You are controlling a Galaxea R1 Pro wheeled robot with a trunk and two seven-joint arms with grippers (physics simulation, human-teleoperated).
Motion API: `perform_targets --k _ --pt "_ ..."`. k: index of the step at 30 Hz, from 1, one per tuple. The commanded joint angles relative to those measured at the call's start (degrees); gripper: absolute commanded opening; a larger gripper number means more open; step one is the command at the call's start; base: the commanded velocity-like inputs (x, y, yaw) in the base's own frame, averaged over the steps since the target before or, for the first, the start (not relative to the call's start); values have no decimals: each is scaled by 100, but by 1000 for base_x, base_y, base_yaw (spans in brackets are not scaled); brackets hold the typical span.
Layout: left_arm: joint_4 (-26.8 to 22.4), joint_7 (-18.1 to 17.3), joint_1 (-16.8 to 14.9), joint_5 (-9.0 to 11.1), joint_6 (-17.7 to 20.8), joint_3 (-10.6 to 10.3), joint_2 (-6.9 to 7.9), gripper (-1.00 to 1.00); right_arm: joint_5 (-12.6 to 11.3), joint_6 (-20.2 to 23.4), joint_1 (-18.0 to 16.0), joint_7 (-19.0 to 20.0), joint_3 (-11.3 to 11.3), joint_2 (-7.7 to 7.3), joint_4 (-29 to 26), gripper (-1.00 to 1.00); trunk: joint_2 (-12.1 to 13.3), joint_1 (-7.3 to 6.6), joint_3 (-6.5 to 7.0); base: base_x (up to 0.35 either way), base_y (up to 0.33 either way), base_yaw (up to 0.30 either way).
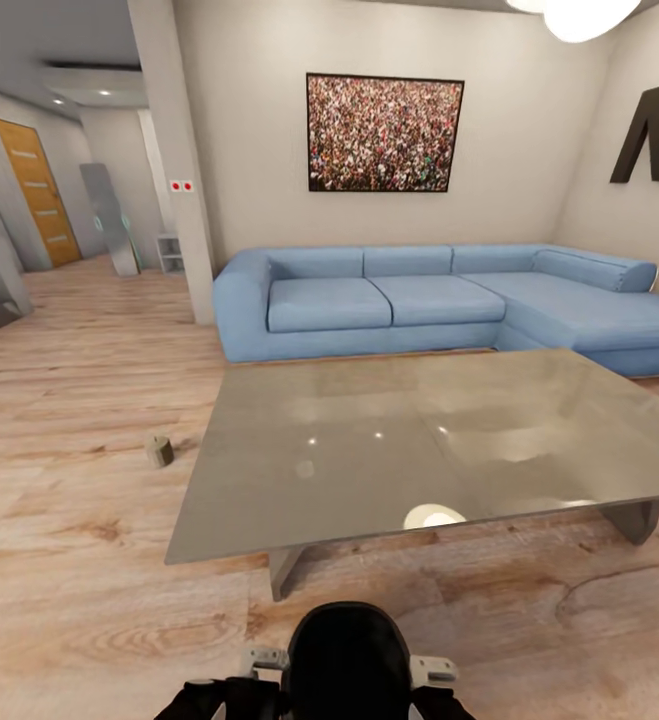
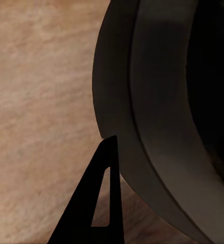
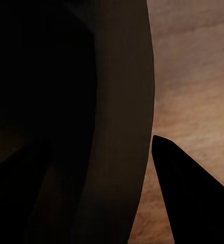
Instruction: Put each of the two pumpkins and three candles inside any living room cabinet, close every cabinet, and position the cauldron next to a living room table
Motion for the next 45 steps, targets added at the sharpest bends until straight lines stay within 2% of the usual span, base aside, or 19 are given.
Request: perform_targets --k 1,12,15,20,23,45 --pt "28 -1 2 -68 26 -53 2 -100 105 -496 10 -44 -92 57 -28 -100 1 47 -6 11 5 0" --pt "28 -1 2 -68 26 -47 5 -100 105 -496 10 -44 -92 57 -31 -100 1 47 -6 2 1 0" --pt "28 -1 2 -68 25 -47 3 -100 105 -496 10 -44 -93 57 -30 -100 5 39 60 0 0 0" --pt "28 -1 2 -68 19 -47 2 -100 105 -496 10 -44 -93 57 -30 -100 5 39 60 0 0 0" --pt "28 -1 2 -68 23 -48 2 -100 105 -496 10 -44 -94 57 -30 -100 9 31 127 0 0 0" --pt "28 -1 2 -68 26 -53 6 -100 105 -497 10 -44 -93 57 -28 -100 9 31 127 37 6 0"
